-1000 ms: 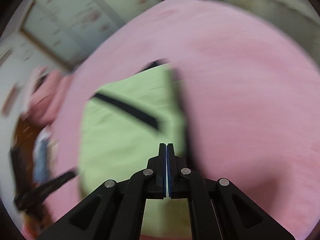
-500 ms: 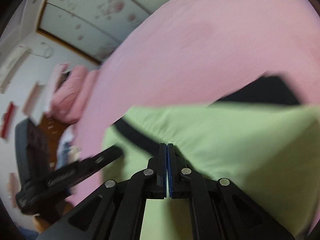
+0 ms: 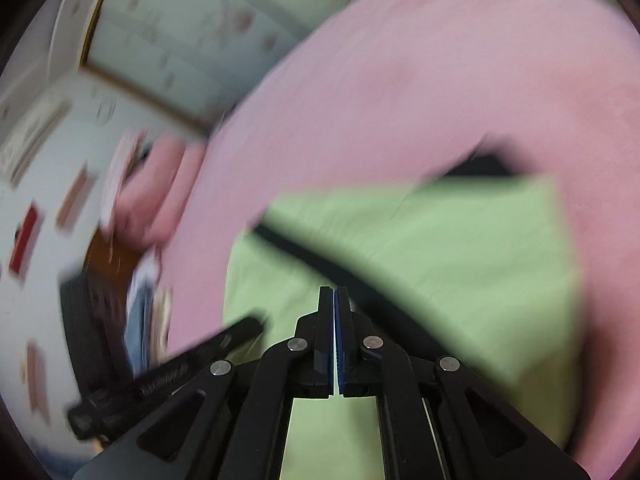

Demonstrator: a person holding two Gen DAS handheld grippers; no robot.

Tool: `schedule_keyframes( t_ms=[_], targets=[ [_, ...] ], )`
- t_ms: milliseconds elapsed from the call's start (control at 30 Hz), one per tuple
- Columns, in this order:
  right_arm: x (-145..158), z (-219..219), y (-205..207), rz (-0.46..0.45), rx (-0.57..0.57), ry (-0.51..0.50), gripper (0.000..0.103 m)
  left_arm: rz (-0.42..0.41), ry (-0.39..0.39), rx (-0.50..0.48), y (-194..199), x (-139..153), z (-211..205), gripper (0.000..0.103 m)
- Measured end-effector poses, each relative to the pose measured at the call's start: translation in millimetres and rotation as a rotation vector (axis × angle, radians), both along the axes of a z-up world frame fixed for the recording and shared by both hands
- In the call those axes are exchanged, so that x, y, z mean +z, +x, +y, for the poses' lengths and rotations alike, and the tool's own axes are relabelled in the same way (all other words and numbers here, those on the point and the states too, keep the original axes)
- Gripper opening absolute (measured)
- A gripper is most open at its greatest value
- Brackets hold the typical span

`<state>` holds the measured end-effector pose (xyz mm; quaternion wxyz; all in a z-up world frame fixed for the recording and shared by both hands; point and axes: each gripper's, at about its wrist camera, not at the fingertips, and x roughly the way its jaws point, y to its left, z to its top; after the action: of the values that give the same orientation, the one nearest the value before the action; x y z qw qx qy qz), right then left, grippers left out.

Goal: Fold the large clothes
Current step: 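Press and smooth the green bundle with both closed tools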

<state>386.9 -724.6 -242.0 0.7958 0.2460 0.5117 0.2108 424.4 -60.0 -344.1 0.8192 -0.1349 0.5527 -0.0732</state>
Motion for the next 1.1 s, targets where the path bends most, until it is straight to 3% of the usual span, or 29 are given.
schedule_keyframes(
  t_ms=[100,267,300,367,400,533,600,667,700,767,833,900,1000,1033,1100],
  targets=[
    [-8,-5,-15,-0.017,-0.014,-0.015,0.001,-0.012,0.085,0.055,-12,0,4,0.002],
    [9,-74,-50,-0.05,-0.262,-0.163,0.0,-0.021,0.163,0.075,-32,0,30,0.001],
    [12,-81,-53,-0.044,-0.291,-0.204,0.0,-0.022,0.164,0.063,-35,2,33,0.001],
    [28,-95,-65,-0.019,-0.431,-0.433,0.0,-0.024,0.183,0.062,-37,10,39,0.001],
    [34,-100,-69,-0.017,-0.454,-0.435,0.001,-0.015,0.163,0.066,-44,13,42,0.001],
    [49,-111,-92,-0.036,-0.39,-0.161,0.001,0.048,-0.015,0.069,-67,17,35,0.001],
    [49,-79,-97,-0.026,-0.265,-0.067,0.001,0.069,-0.031,0.042,-75,14,18,0.001],
    [43,-59,-95,0.022,-0.112,-0.013,0.001,0.092,0.006,0.0,-82,13,0,0.001],
    [38,-43,-94,0.044,-0.036,-0.014,0.001,0.105,0.033,-0.023,-83,13,-6,0.001],
    [31,-11,-115,0.055,0.088,-0.168,0.001,0.12,0.071,-0.044,-80,12,-11,0.001],
    [33,-8,-135,0.014,0.097,-0.256,0.001,0.12,0.061,-0.056,-93,13,1,0.001],
    [33,-25,-139,0.005,0.029,-0.299,0.001,0.094,0.121,-0.05,-93,17,14,0.001],
    [26,-75,-119,0.022,-0.142,-0.333,0.001,0.08,0.364,-0.04,-98,17,22,0.001],
    [29,-84,-120,0.02,-0.16,-0.316,0.001,0.094,0.392,-0.024,-100,15,28,0.001],
    [34,-88,-122,0.026,-0.182,-0.304,0.001,0.144,0.312,0.033,-106,11,46,0.001]
  ],
)
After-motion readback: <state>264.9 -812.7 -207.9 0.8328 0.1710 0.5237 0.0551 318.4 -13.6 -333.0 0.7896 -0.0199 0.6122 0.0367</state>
